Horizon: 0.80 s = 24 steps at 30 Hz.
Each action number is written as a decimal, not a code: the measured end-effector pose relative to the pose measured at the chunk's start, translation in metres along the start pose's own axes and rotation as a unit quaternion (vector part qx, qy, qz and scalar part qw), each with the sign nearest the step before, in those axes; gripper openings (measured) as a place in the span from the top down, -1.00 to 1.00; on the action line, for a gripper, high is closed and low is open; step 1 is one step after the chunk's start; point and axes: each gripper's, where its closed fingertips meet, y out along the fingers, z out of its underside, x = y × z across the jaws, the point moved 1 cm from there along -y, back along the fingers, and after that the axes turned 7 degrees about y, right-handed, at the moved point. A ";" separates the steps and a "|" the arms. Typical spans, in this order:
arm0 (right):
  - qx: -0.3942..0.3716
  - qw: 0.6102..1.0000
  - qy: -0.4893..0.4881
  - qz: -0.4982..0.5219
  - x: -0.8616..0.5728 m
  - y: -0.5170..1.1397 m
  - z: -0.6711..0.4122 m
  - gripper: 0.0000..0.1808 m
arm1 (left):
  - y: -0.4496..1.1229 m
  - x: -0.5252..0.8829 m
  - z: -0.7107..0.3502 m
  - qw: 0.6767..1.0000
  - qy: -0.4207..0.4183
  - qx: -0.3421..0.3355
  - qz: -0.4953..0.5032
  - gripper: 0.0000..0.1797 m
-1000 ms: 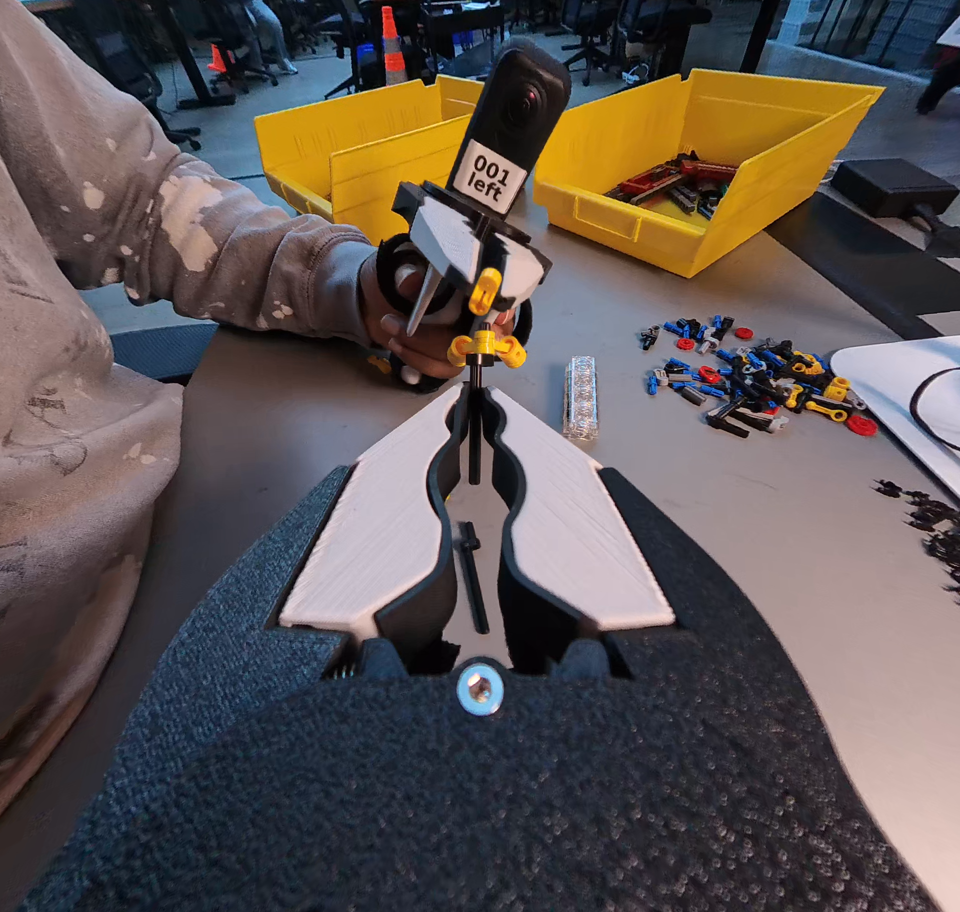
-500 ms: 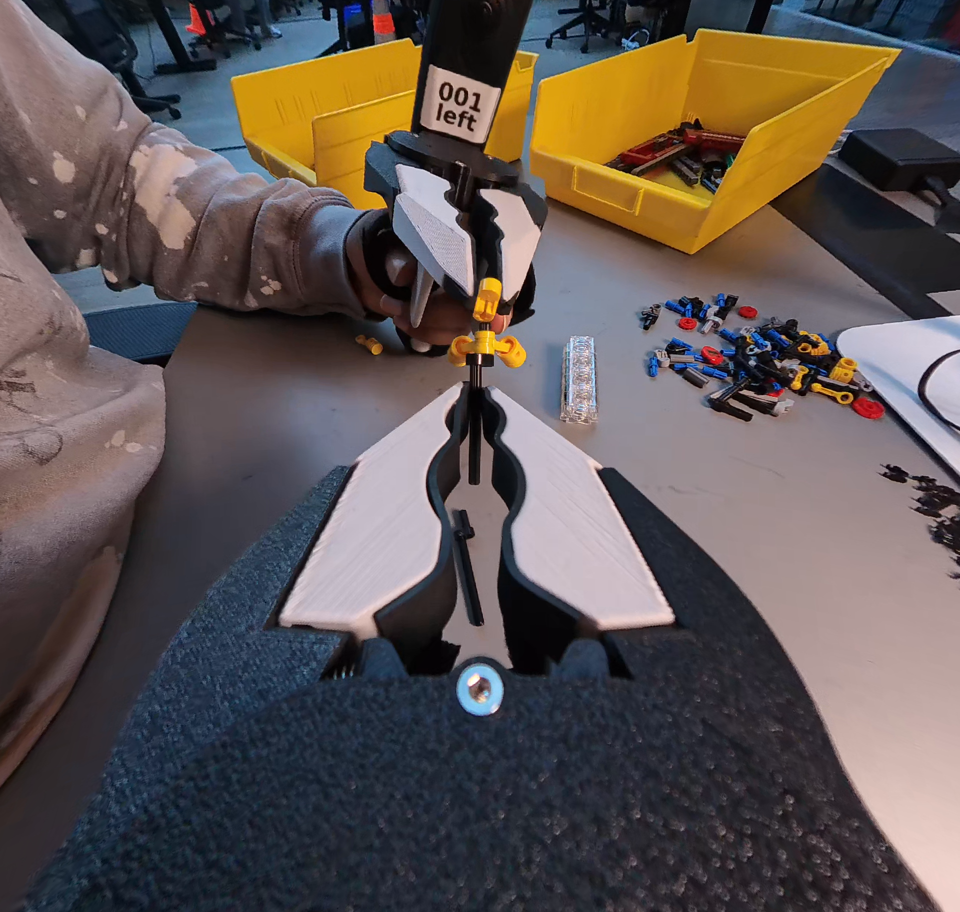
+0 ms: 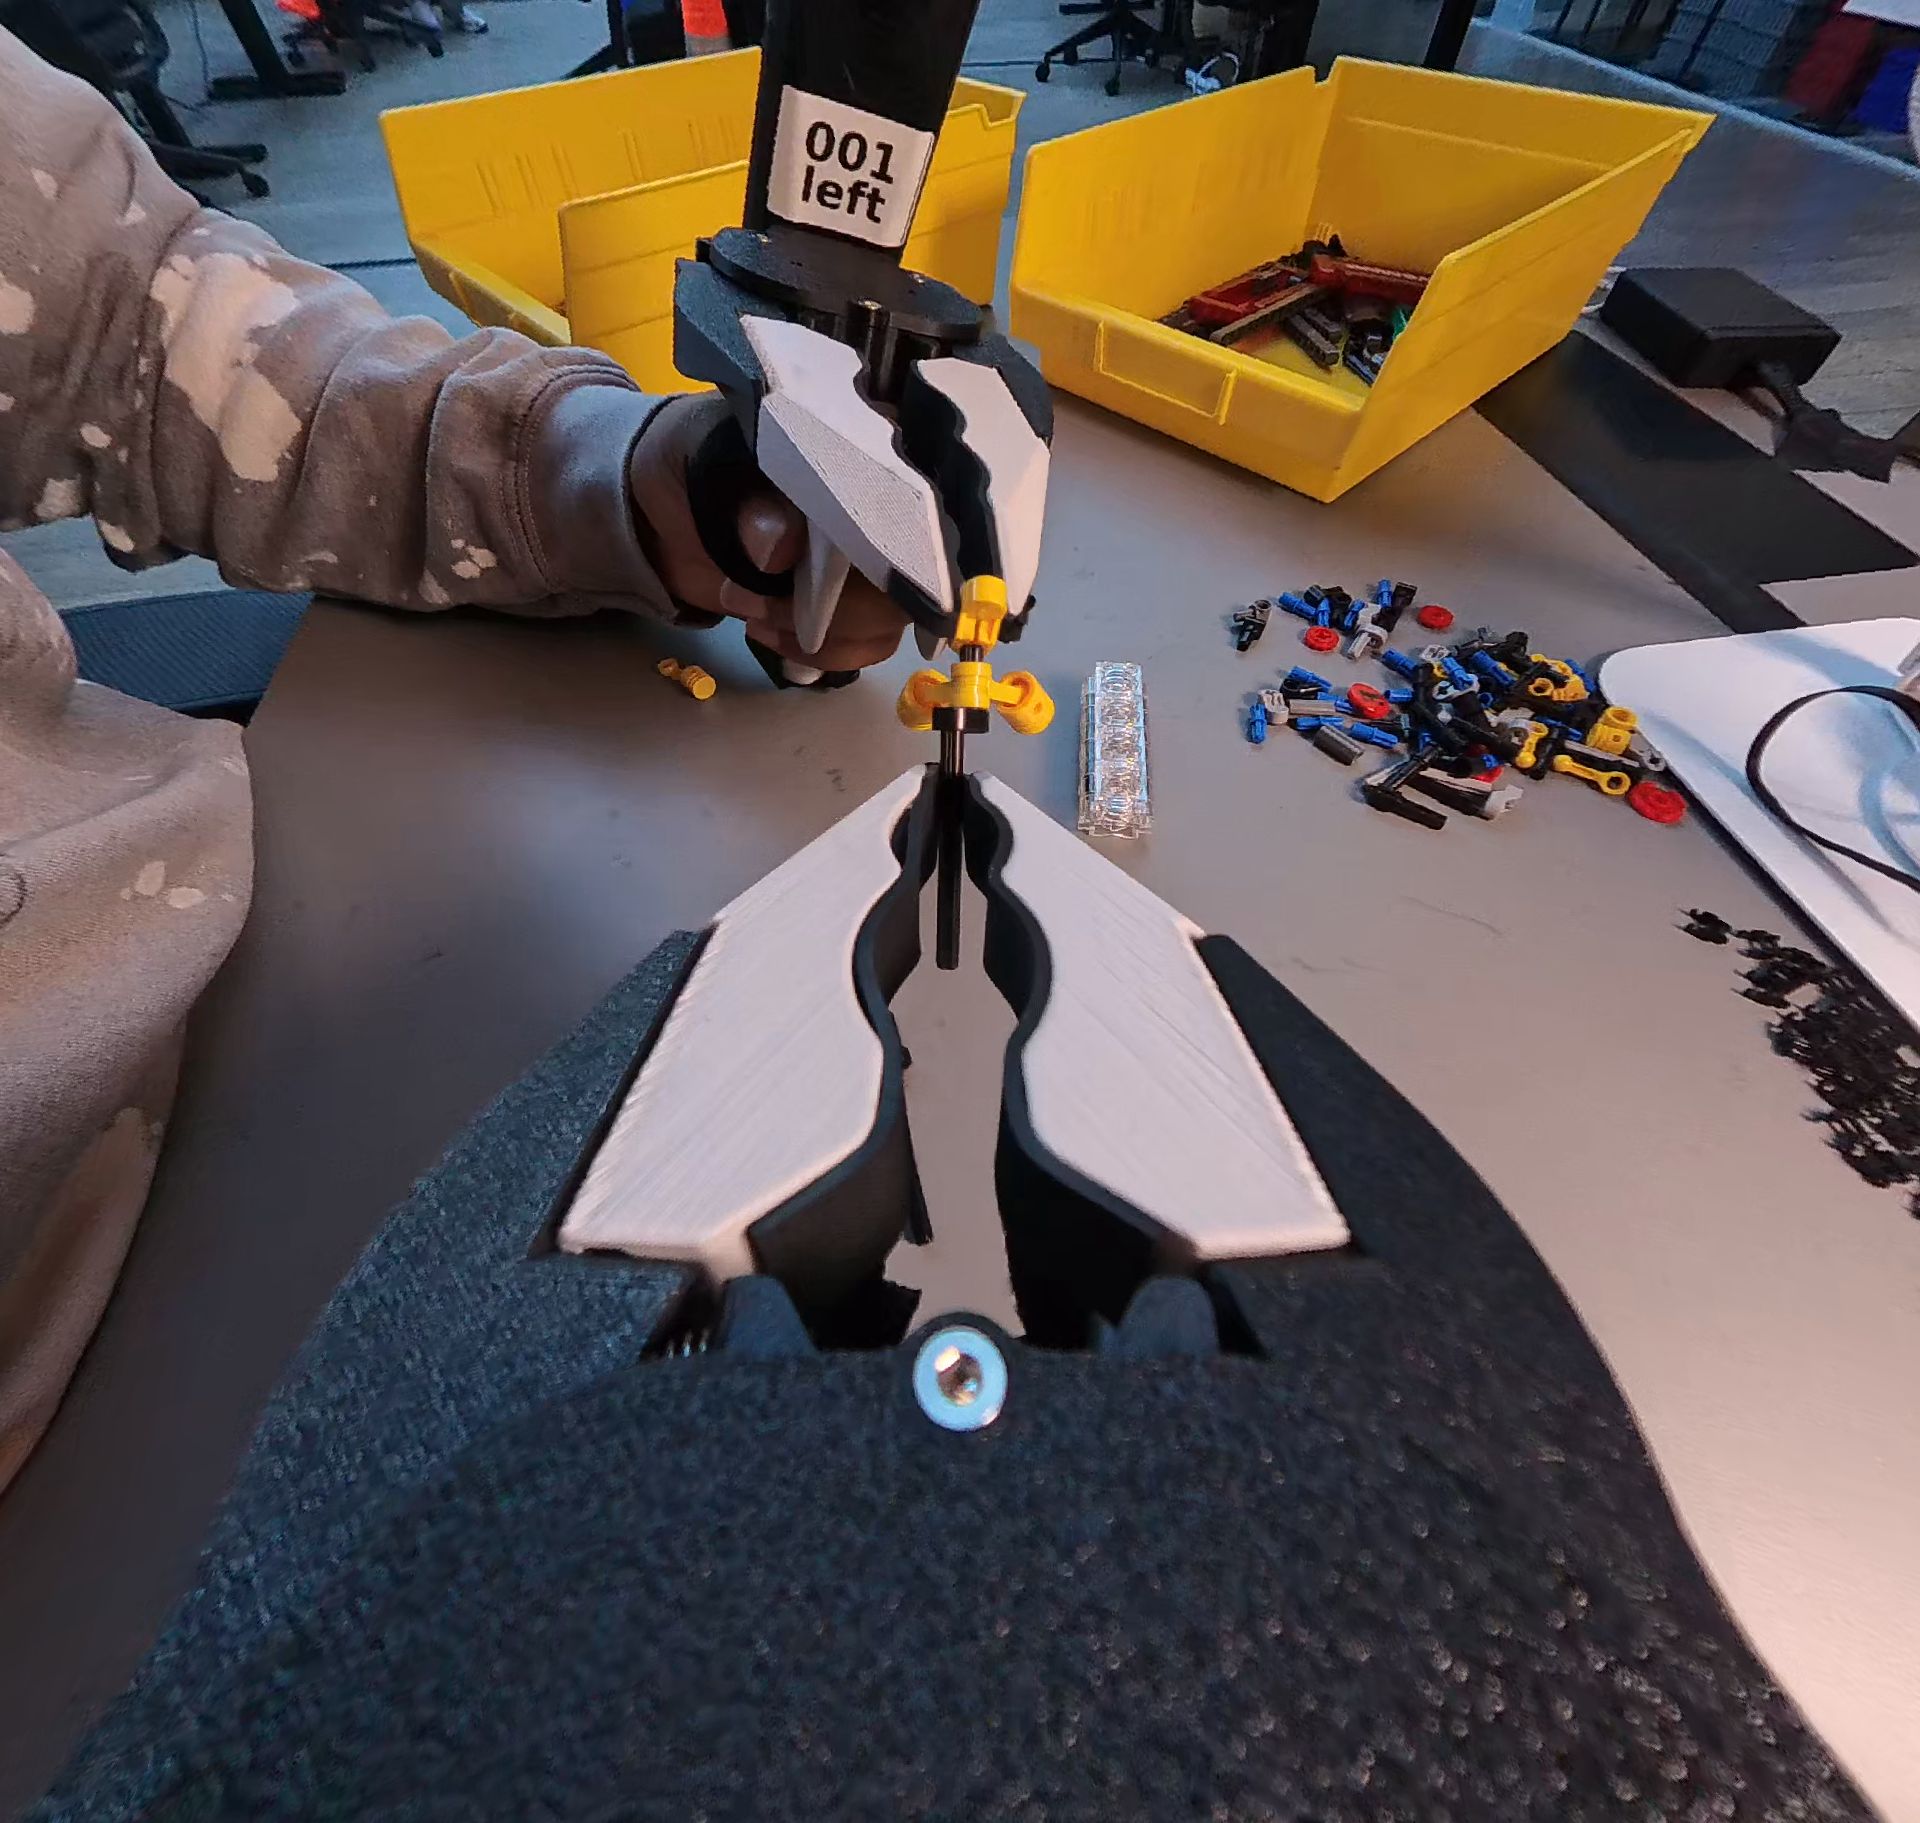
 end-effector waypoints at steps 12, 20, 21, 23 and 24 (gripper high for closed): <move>0.046 0.996 -0.049 0.052 -0.006 0.005 0.011 0.97 | 0.003 0.004 0.008 0.998 0.034 0.044 -0.041 0.95; 0.087 0.984 -0.105 0.113 -0.018 0.009 0.022 0.97 | 0.005 0.015 0.021 0.989 0.042 0.094 -0.107 0.95; 0.090 0.983 -0.110 0.119 -0.020 0.010 0.022 0.97 | 0.005 0.017 0.023 0.988 0.037 0.098 -0.115 0.95; 0.101 0.977 -0.130 0.137 -0.023 0.011 0.024 0.98 | 0.005 0.021 0.025 0.986 0.021 0.101 -0.132 0.95; 0.109 0.974 -0.139 0.145 -0.024 0.012 0.026 0.97 | 0.006 0.022 0.027 0.985 0.014 0.102 -0.141 0.95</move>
